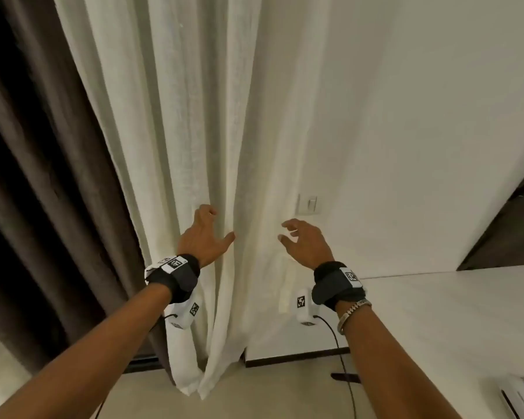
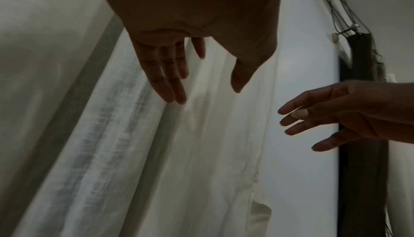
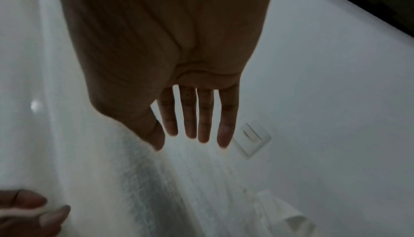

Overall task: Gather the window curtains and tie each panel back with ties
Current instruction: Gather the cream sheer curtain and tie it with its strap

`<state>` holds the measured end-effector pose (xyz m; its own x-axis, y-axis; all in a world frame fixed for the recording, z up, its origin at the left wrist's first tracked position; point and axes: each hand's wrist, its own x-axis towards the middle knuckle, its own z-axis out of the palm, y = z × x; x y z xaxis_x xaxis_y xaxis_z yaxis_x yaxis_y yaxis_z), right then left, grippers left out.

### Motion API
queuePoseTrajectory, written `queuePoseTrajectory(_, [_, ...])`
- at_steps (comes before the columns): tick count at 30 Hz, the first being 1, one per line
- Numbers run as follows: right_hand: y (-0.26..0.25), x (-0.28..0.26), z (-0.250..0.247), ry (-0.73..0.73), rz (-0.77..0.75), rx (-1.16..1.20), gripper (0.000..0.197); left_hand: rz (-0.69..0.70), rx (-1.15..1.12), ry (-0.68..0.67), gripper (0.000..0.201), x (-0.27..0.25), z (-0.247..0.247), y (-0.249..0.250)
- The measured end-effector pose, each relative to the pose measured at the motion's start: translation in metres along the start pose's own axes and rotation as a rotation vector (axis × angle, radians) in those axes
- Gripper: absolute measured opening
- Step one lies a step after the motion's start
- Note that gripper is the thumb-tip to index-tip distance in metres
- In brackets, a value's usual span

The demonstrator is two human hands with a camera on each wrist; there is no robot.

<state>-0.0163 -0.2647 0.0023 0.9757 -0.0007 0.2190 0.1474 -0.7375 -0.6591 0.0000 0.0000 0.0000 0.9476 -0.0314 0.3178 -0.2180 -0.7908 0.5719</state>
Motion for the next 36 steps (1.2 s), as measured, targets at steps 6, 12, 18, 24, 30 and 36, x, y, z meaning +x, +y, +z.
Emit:
queuePoseTrajectory(6, [0.019, 0.074, 0.013, 0.187, 0.156, 0.364, 0.128, -0.144, -0.049, 0.029, 0.108, 0.041, 0.028, 0.002])
queuePoseTrajectory(12, [0.045, 0.122, 0.025, 0.082, 0.193, 0.529, 0.029, -0.122, -0.076, 0.163, 0.067, 0.065, 0.050, -0.009])
queuePoseTrajectory(18, [0.032, 0.114, 0.042, -0.306, 0.162, 0.788, 0.028, -0.036, -0.006, 0.011, 0.056, 0.067, 0.067, -0.040])
queuePoseTrajectory(24, [0.014, 0.115, 0.065, 0.109, 0.197, 0.547, 0.030, 0.059, -0.023, -0.032, 0.053, 0.061, 0.069, -0.037])
queuePoseTrajectory(30, [-0.015, 0.091, 0.098, -0.031, 0.194, 0.628, 0.028, 0.162, -0.057, -0.073, 0.065, 0.048, 0.085, -0.031])
queuePoseTrajectory(36, [-0.026, 0.091, 0.086, -0.075, 0.315, 0.823, 0.018, 0.150, -0.176, 0.059, 0.055, 0.050, 0.076, -0.019])
